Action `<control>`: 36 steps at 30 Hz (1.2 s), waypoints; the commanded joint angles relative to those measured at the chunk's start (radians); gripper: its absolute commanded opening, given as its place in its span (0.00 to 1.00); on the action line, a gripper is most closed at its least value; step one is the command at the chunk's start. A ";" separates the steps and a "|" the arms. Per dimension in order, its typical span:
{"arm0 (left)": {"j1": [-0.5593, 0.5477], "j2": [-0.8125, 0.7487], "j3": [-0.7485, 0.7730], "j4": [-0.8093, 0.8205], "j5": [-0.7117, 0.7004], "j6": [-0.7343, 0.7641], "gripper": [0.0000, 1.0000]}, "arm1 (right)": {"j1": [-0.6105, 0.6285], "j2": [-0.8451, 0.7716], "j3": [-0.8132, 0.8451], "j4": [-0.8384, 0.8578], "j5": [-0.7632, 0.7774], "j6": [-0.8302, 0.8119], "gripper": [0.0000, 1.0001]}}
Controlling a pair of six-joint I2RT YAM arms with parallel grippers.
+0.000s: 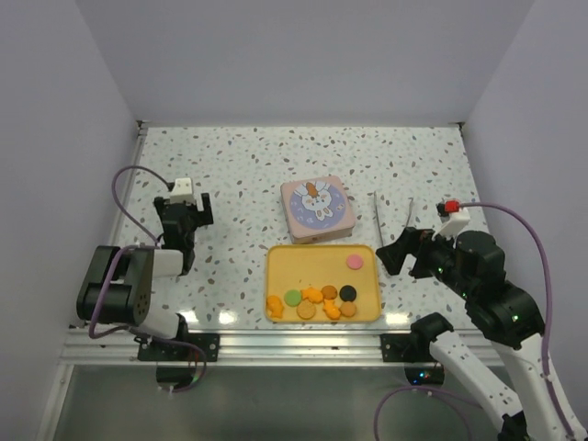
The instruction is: Pack the cookies
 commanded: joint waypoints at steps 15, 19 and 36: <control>-0.002 0.019 -0.191 0.507 0.021 0.034 1.00 | -0.001 0.006 -0.087 0.066 -0.093 0.028 0.99; -0.004 0.023 -0.193 0.519 0.025 0.037 1.00 | -0.001 0.010 -0.094 0.054 -0.090 0.033 0.99; -0.012 0.036 -0.197 0.553 0.014 0.043 1.00 | -0.001 -0.089 -0.235 0.155 -0.082 0.097 0.98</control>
